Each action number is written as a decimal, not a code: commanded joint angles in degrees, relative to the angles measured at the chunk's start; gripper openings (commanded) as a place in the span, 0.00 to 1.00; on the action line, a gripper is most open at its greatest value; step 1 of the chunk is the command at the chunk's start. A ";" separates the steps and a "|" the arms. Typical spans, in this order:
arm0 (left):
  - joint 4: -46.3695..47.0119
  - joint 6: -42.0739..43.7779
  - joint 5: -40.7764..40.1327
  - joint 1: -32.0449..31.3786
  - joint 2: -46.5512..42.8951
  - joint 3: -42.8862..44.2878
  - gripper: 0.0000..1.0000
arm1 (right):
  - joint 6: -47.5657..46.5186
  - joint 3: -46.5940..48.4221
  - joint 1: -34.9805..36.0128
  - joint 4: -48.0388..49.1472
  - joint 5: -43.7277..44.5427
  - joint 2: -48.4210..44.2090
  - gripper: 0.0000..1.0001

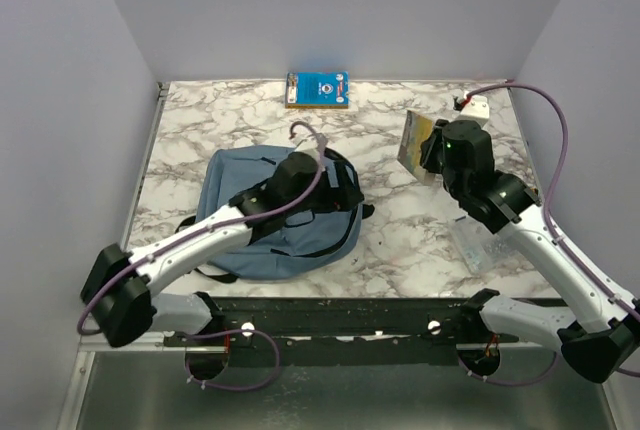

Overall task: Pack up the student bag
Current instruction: Place the book in the student bag.

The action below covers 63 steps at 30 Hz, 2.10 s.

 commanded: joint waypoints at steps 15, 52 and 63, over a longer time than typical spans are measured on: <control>-21.15 12.09 -15.59 -3.16 27.57 24.97 0.48 | -5.35 -0.11 0.12 -4.15 1.22 -8.03 0.00; -7.41 19.05 6.30 10.17 -11.24 7.18 0.00 | 30.23 -10.15 0.02 22.01 -55.59 9.45 0.01; -8.08 18.89 7.25 10.21 -12.65 8.84 0.00 | 48.01 -19.17 0.66 56.14 -63.06 16.90 0.01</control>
